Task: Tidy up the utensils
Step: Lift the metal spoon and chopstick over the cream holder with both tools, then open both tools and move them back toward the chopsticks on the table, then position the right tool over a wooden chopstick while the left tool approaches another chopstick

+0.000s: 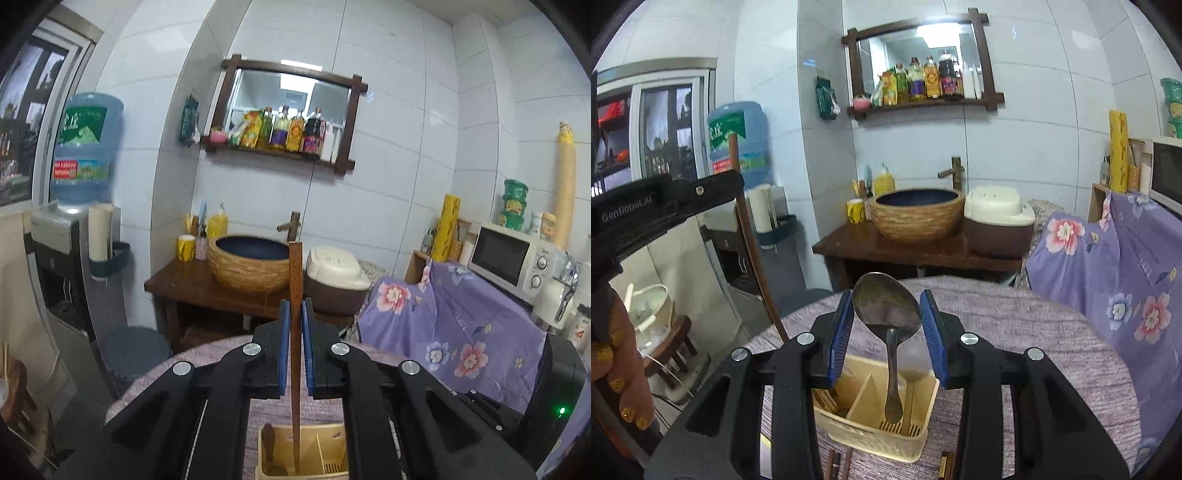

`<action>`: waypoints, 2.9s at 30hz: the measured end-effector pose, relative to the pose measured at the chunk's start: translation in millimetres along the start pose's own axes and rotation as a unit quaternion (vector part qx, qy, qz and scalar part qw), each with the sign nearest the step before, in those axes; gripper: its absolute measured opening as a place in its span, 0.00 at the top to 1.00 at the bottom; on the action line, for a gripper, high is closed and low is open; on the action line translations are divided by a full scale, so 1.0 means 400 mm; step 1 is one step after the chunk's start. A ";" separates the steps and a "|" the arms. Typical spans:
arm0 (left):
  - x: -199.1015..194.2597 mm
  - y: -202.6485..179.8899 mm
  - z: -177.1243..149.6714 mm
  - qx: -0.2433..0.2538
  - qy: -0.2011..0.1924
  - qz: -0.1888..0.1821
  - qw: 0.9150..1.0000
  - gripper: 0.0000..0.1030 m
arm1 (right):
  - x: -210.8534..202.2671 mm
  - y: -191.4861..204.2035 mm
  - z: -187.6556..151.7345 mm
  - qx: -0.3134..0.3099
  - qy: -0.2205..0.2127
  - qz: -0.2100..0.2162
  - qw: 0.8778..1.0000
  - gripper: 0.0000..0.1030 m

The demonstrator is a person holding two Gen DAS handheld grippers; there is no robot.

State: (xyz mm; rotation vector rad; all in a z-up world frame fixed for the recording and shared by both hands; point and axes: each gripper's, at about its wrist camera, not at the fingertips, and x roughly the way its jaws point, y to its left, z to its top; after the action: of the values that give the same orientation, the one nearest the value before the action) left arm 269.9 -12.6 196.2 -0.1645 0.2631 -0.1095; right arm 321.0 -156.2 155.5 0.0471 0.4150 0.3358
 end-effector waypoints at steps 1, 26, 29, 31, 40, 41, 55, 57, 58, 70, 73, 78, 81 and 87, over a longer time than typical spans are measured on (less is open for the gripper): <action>0.010 0.003 -0.026 0.000 0.005 0.003 1.000 0.92 | 0.013 0.001 -0.022 -0.003 0.006 -0.002 1.000 0.63; -0.034 0.027 -0.220 0.003 0.085 -0.001 0.996 0.51 | -0.053 -0.014 -0.207 -0.017 0.009 -0.025 0.999 0.41; -0.067 0.036 -0.286 0.018 0.115 0.012 0.993 0.51 | -0.090 -0.037 -0.244 -0.014 0.040 -0.049 0.998 0.37; -0.071 0.045 -0.341 0.018 0.148 0.012 0.989 0.51 | -0.103 -0.058 -0.278 -0.015 0.069 -0.066 0.995 0.34; -0.041 0.056 -0.590 -0.014 0.282 -0.001 0.959 0.68 | -0.112 -0.127 -0.483 0.031 0.186 -0.097 0.977 0.34; -0.042 0.049 -0.603 -0.013 0.285 -0.001 0.958 0.68 | -0.114 -0.131 -0.501 0.034 0.192 -0.101 0.976 0.34; -0.047 0.027 -0.637 -0.012 0.297 -0.007 0.955 0.69 | -0.117 -0.126 -0.571 0.033 0.214 -0.107 0.970 0.34; -0.047 0.026 -0.642 -0.012 0.299 -0.008 0.954 0.69 | -0.119 -0.131 -0.571 0.036 0.211 -0.111 0.970 0.34; -0.047 0.025 -0.643 -0.012 0.300 -0.009 0.954 0.69 | -0.122 -0.134 -0.571 0.039 0.210 -0.112 0.971 0.34; -0.035 0.020 -0.657 -0.005 0.307 -0.005 0.952 0.69 | -0.108 -0.156 -0.583 0.047 0.229 -0.125 0.964 0.34; -0.032 0.016 -0.657 0.000 0.306 -0.003 0.952 0.69 | -0.108 -0.158 -0.584 0.048 0.229 -0.127 0.964 0.34; -0.035 0.033 -0.653 0.008 0.309 0.005 0.951 0.71 | -0.119 -0.184 -0.584 0.053 0.228 -0.139 0.962 0.34; -0.042 0.066 -0.647 -0.002 0.309 0.017 0.951 0.71 | -0.133 -0.220 -0.586 0.064 0.228 -0.153 0.959 0.34; -0.038 0.056 -0.627 -0.017 0.298 0.007 0.954 0.71 | -0.138 -0.215 -0.580 0.074 0.219 -0.137 0.963 0.34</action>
State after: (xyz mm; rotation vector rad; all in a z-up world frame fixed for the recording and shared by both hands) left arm 190.0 -25.7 -42.7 -0.1601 0.8700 -0.1391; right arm 206.7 -261.1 -45.0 0.0612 0.8761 0.0360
